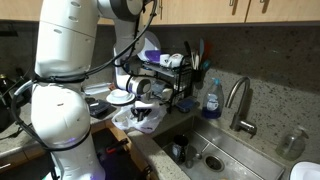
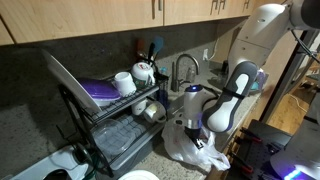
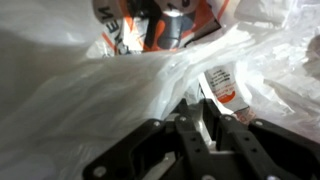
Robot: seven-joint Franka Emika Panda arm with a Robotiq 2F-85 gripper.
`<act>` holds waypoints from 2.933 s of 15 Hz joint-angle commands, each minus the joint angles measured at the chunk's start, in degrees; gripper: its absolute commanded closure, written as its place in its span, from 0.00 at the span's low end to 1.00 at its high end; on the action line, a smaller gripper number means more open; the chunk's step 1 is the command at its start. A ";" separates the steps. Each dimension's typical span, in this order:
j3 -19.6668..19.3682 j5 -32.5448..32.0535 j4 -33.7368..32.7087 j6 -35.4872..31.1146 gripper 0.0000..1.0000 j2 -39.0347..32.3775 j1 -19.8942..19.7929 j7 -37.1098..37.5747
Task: Take the white object out of the plastic bag and put it on the gray plate
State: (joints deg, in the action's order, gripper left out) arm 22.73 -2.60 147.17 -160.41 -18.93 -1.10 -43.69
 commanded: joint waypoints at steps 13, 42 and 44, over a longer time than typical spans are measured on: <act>2.47 3.51 2.71 2.06 0.98 6.90 -0.63 -0.49; 0.15 15.74 1.97 1.13 0.65 2.75 1.66 -14.98; 0.54 15.33 2.34 1.28 0.53 3.45 1.44 -14.45</act>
State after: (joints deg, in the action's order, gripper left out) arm 21.86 12.56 148.70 -158.82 -17.07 1.66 -57.38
